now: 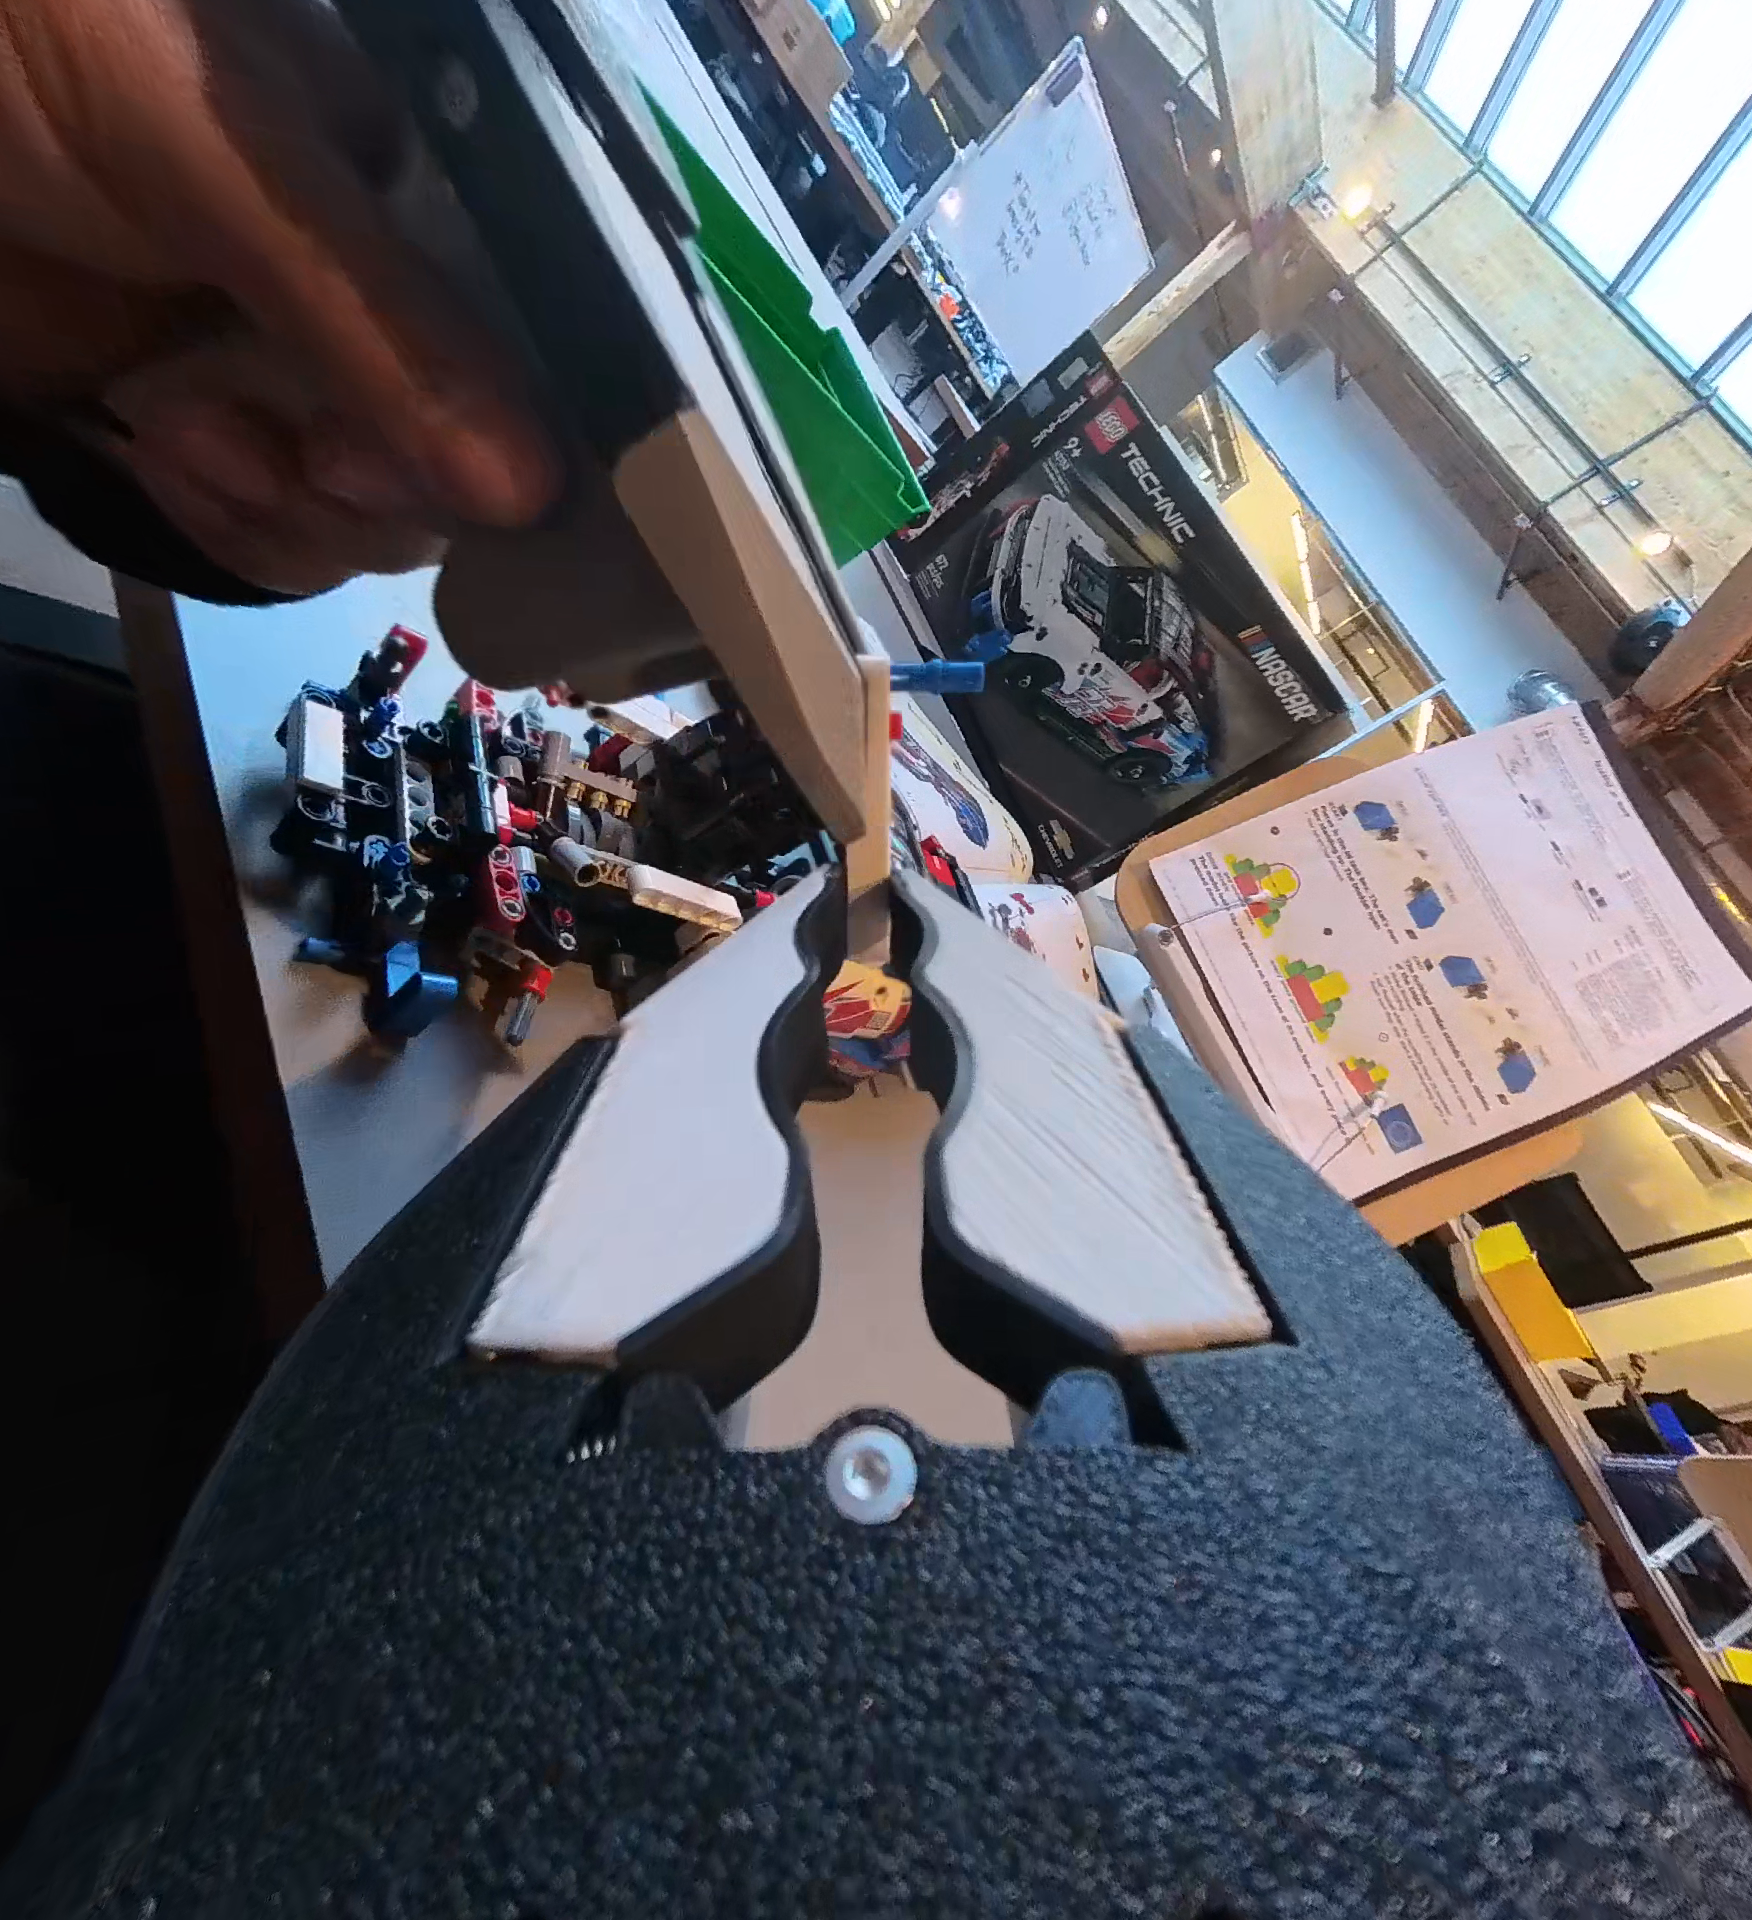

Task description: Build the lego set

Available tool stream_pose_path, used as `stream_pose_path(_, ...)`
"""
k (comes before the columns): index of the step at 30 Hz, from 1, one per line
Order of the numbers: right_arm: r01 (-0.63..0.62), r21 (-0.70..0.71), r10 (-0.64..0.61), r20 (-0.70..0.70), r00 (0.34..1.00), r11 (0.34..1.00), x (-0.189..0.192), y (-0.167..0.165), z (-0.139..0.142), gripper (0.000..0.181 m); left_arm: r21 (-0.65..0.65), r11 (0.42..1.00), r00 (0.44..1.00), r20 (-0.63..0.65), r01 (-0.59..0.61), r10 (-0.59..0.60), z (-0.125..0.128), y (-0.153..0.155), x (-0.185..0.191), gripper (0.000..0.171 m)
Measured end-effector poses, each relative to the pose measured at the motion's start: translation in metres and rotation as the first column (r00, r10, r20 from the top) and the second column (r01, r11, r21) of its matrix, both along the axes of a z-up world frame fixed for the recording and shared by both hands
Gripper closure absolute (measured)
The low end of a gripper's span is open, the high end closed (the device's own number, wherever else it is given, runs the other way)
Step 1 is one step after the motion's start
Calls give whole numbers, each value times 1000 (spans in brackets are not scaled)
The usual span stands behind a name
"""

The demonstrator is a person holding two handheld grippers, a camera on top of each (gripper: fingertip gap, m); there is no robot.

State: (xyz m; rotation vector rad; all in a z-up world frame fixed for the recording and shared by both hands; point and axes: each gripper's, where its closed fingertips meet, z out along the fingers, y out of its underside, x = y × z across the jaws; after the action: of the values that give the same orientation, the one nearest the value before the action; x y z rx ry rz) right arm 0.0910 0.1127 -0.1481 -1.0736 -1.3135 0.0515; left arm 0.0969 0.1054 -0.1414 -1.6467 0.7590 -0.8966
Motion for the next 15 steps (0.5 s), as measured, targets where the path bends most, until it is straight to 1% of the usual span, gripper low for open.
stream_pose_path(2,-7,-36,8,7,1000,999,-1,1,-4,173,71,997,995,-100,-15,22,-4,3,-2,166)
stream_pose_path(3,-14,-64,15,19,1000,998,0,1,-9,173,123,992,984,-176,-19,41,-8,5,-3,166)
stream_pose_path(4,-21,-102,24,30,999,995,1,2,-14,173,208,978,957,-277,-25,84,-12,9,-7,167)
stream_pose_path(5,-22,-148,28,36,999,989,3,3,-19,173,304,953,911,-390,-14,138,-16,12,-12,167)
stream_pose_path(6,-23,-195,30,36,999,980,6,5,-24,172,390,921,846,-494,13,198,-20,16,-17,167)
stream_pose_path(7,-21,-236,29,31,999,971,9,7,-26,170,468,882,769,-581,48,267,-23,20,-22,167)
stream_pose_path(9,-19,-284,25,20,999,959,12,9,-25,163,579,801,619,-687,151,380,-29,24,-28,166)
stream_pose_path(10,-21,-284,27,17,999,959,11,8,-23,161,602,774,562,-715,196,414,-33,25,-28,166)
stream_pose_path(11,-25,-269,32,22,999,963,10,6,-19,161,608,760,523,-736,231,429,-38,24,-27,166)
stream_pose_path(12,-27,-243,38,40,998,970,7,3,-17,161,603,754,501,-752,259,429,-44,22,-25,166)
stream_pose_path(14,-33,-179,52,105,993,983,1,-3,-18,161,594,751,475,-769,288,427,-51,19,-20,166)
stream_pose_path(15,-33,-146,55,145,988,989,-2,-6,-21,165,594,751,459,-774,288,436,-53,20,-20,166)
